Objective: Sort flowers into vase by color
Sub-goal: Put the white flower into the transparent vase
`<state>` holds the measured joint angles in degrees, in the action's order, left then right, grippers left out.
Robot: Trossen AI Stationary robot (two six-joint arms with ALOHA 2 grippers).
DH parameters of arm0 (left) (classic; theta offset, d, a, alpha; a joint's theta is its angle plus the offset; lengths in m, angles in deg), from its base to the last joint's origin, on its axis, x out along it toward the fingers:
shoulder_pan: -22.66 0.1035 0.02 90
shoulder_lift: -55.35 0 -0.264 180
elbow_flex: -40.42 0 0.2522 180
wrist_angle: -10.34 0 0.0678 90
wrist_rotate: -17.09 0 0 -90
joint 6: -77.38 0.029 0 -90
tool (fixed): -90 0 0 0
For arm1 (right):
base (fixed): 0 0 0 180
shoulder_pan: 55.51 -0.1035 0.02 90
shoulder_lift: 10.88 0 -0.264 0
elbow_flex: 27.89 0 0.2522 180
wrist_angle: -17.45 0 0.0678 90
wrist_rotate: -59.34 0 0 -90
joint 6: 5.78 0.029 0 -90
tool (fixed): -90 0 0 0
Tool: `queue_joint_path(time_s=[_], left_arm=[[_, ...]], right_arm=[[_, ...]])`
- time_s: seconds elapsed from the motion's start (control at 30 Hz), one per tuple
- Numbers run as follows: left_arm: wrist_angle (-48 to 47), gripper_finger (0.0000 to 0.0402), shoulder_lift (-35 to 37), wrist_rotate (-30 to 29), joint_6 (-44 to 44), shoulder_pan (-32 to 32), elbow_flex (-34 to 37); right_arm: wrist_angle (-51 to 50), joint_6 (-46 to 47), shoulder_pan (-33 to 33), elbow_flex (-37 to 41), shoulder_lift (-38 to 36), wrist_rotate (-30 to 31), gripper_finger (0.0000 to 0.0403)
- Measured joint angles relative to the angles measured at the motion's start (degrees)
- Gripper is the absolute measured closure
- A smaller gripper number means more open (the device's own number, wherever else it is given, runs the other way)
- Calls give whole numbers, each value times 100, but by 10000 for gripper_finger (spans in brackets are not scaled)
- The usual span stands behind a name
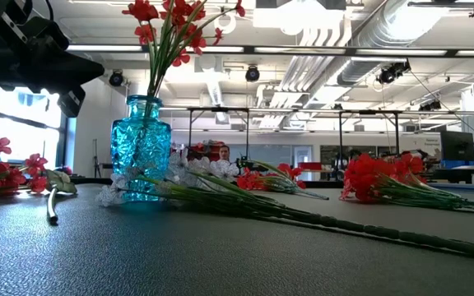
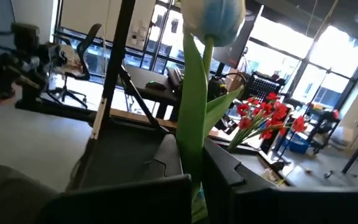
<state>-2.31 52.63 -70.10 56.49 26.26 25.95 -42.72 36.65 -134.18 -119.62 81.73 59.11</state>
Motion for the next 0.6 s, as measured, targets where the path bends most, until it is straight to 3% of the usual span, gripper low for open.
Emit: queue_joint_path(time_s=[0.23, 0.6], left_arm=[[1, 394, -1, 0, 2, -1, 0], [22, 394, 1, -2, 0, 1, -2]], right_arm=[[-995, 996, 169, 6, -173, -1082, 403], [-3399, 4671, 523, 4, -385, -4163, 403]])
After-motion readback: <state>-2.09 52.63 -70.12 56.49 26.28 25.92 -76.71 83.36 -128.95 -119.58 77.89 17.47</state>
